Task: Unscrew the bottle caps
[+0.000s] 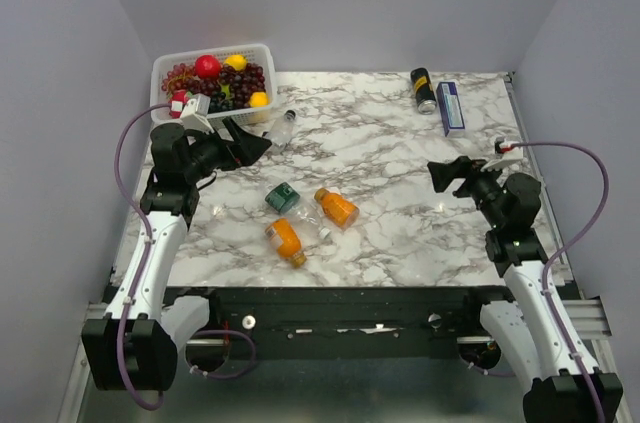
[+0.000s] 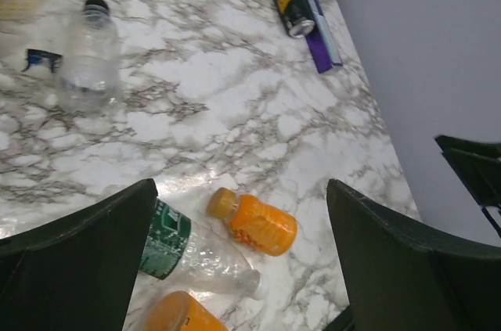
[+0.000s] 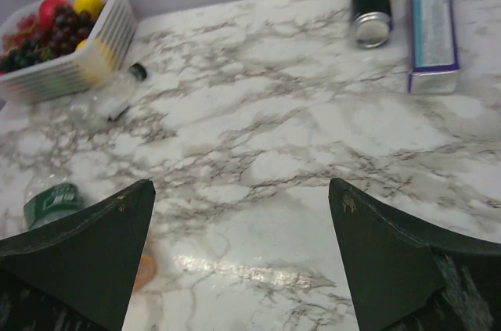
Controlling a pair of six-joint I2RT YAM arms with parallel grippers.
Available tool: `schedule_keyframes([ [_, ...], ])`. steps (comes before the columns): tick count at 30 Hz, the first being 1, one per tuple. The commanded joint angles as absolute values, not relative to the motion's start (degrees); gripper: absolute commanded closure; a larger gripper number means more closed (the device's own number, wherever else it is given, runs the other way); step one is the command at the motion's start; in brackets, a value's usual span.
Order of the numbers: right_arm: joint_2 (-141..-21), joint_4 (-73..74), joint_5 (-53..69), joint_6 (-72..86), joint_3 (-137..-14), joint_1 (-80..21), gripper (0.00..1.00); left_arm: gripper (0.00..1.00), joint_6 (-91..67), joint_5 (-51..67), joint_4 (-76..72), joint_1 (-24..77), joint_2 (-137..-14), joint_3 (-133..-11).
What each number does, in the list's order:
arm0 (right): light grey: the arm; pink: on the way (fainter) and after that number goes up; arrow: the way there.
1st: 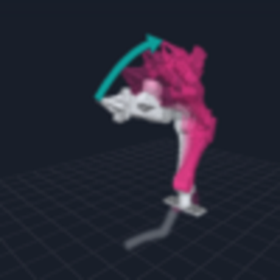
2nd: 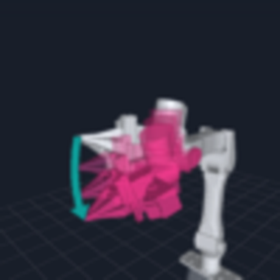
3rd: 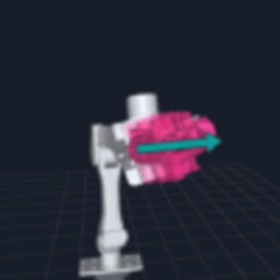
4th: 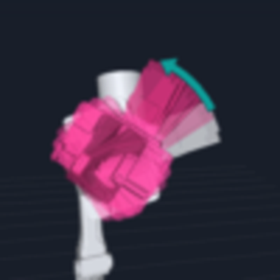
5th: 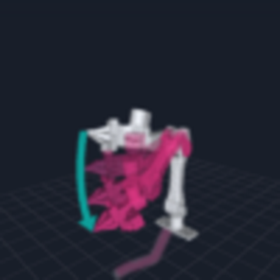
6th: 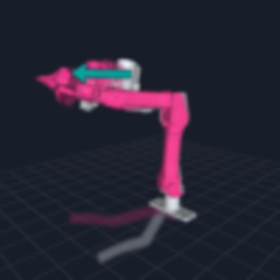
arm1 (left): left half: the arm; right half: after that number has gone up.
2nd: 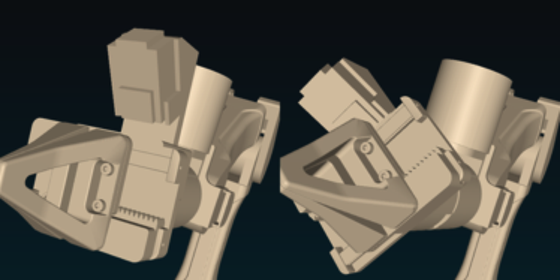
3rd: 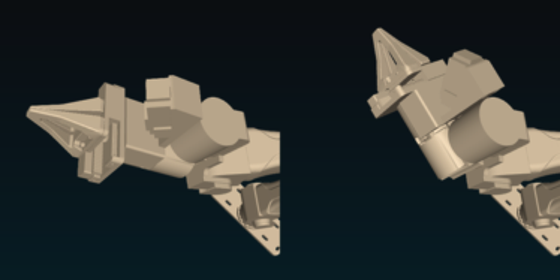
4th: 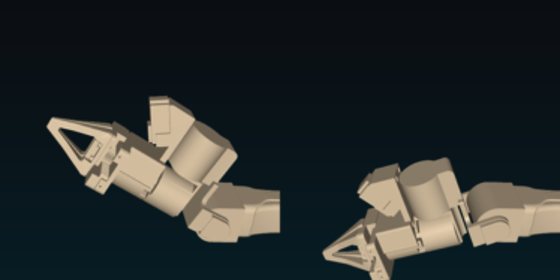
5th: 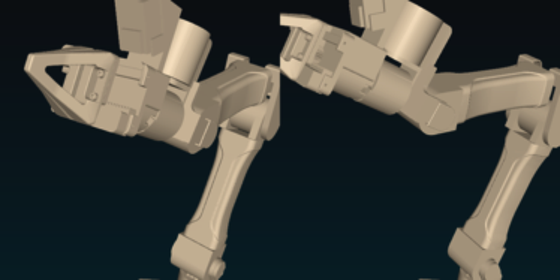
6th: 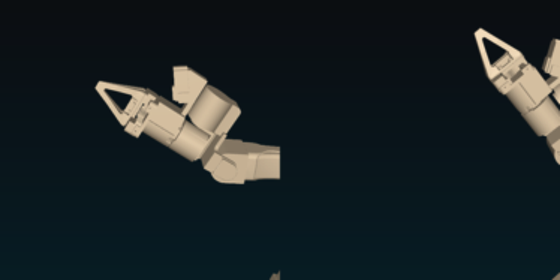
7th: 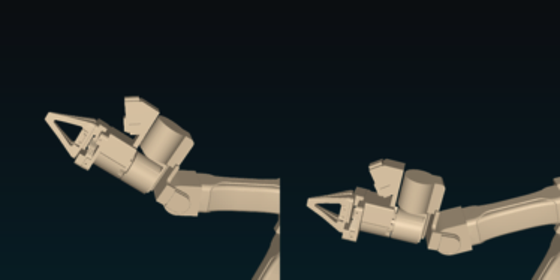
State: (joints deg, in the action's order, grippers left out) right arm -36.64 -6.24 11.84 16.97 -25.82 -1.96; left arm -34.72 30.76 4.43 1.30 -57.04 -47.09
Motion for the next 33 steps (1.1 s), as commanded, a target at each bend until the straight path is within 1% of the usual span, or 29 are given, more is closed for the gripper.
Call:
schedule_keyframes([
  [1, -41.30, -3.52, 24.45, 14.07, -30.85, -3.59, 0.00, 0.01, -32.10, 48.27, -0.73, -0.86, -56.96, -47.89],
  [3, -42.71, -2.90, 20.06, 12.49, -31.81, -9.91, 0.00, 0.01, -28.40, 45.01, 3.85, -0.88, -56.52, -48.78],
  [4, -43.58, -2.73, 15.25, 11.44, -32.34, -12.72, 0.00, 0.01, -27.61, 44.74, 4.74, -0.97, -55.90, -48.52],
  [5, -44.46, -2.72, 13.12, 11.25, -32.87, -18.14, 0.00, 0.01, -26.81, 43.08, 5.36, -1.05, -55.55, -48.52],
  [6, -45.60, -2.64, 11.44, 10.90, -33.31, -20.80, 0.01, 0.01, -25.94, 41.67, 6.49, -1.05, -55.11, -48.86],
  [9, -52.27, -0.89, 3.71, 8.88, -36.73, -31.44, 0.01, 0.01, -19.79, 32.02, 14.39, -0.97, -52.74, -51.24],
  [11, -58.42, -0.18, -2.88, 7.83, -40.07, -37.75, 0.01, 0.01, -17.77, 28.23, 17.39, -0.88, -50.55, -51.50],
  [13, -62.56, 1.84, -6.49, 6.69, -42.44, -40.68, 0.01, 0.01, -16.53, 22.52, 19.41, -0.70, -47.92, -51.50],
  [14, -67.02, 2.37, -6.76, 6.51, -45.58, -42.26, 0.01, 0.01, -15.74, 20.41, 19.95, -0.62, -47.20, -51.50],
  [15, -69.06, 4.20, -7.12, 6.42, -47.09, -42.88, 0.03, 0.01, -14.51, 17.08, 20.39, -0.44, -46.33, -51.42],
  [17, -74.76, 7.10, -7.30, 5.89, -52.26, -43.77, 0.06, 0.01, -13.19, 14.69, 21.18, -0.44, -44.65, -51.24],
  [18, -76.71, 7.99, -7.29, 5.54, -54.12, -44.03, 0.07, 0.01, -15.10, 13.20, 21.27, -0.44, -44.13, -51.15],
  [19, -78.38, 9.22, -7.03, 4.67, -55.71, -44.29, 0.07, 0.01, -17.47, 6.48, 21.36, -0.44, -43.08, -50.37],
  [20, -79.96, 11.66, -6.60, 4.05, -57.29, -44.64, 0.08, 0.01, -19.14, 4.07, 21.97, -0.61, -42.63, -50.10],
  [23, -86.90, 15.19, -5.19, 2.38, -63.53, -45.26, 0.08, 0.01, -16.71, 0.71, 23.20, -1.23, -40.88, -49.92],
  [25, -91.65, 17.74, -4.14, 2.11, -66.96, -45.44, 0.08, 0.01, -15.74, -3.41, 23.90, -1.23, -39.82, -49.57],
  [26, -93.06, 18.54, -3.70, 2.11, -68.02, -45.70, 0.07, 0.01, -15.73, -7.60, 24.17, -1.32, -38.77, -49.31],
  [28, -96.66, 20.39, -4.56, 1.93, -69.95, -46.14, 0.06, 0.01, -15.56, -9.92, 24.00, -1.23, -37.80, -48.87],
  [33, -100.54, 20.66, -6.15, 1.50, -70.75, -46.58, 0.05, 0.01, -14.06, -10.81, 23.90, -1.76, -36.74, -48.60],
])
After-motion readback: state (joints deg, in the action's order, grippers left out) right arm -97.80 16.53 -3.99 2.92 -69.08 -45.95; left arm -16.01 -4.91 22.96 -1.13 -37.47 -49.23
